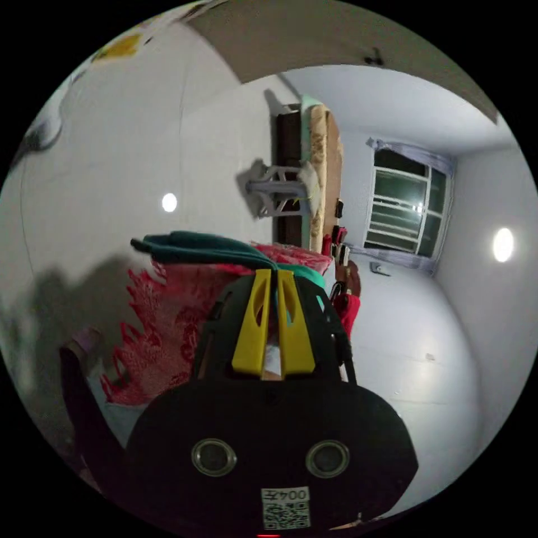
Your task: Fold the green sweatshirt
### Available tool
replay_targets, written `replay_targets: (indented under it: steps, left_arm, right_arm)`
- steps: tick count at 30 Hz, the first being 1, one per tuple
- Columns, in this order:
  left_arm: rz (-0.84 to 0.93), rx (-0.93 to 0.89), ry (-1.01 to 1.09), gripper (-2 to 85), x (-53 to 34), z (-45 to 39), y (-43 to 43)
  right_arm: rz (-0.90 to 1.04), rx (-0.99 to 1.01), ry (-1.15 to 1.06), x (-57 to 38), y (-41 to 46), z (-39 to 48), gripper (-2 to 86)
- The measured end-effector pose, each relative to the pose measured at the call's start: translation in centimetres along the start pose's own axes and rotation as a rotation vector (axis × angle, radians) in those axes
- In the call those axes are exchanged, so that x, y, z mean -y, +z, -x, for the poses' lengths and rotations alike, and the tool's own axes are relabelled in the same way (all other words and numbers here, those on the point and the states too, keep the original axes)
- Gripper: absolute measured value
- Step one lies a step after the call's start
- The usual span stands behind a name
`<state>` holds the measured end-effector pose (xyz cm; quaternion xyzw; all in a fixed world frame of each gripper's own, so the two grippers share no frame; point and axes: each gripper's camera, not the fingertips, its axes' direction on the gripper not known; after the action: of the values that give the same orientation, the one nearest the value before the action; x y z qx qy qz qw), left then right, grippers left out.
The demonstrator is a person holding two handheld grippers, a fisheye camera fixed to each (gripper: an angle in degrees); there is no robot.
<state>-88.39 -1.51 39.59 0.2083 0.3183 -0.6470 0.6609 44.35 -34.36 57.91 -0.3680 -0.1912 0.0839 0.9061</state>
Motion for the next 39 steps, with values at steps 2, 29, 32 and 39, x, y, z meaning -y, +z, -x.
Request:
replay_targets:
  steps: [2,29,32,39]
  left_arm:
    - [-0.047,0.06,0.209,2.3,-1.8,-6.1,-0.6]
    - [0.466,0.652,1.423,9.0,-51.1,-20.6,19.2]
    - [0.456,0.704,1.446,9.0,-52.1,-20.4,21.4]
    - [0.438,0.671,1.432,8.8,-53.9,-20.8,24.9]
  right_arm:
    - [-0.012,0.002,-0.005,-0.5,0.0,-0.3,6.3]
    - [-0.236,0.329,0.034,-9.9,-0.7,-11.9,4.4]
    - [-0.257,0.393,0.055,-10.9,-0.9,-13.4,5.1]
    - [-0.575,0.717,0.071,-11.0,-5.5,-17.7,9.3]
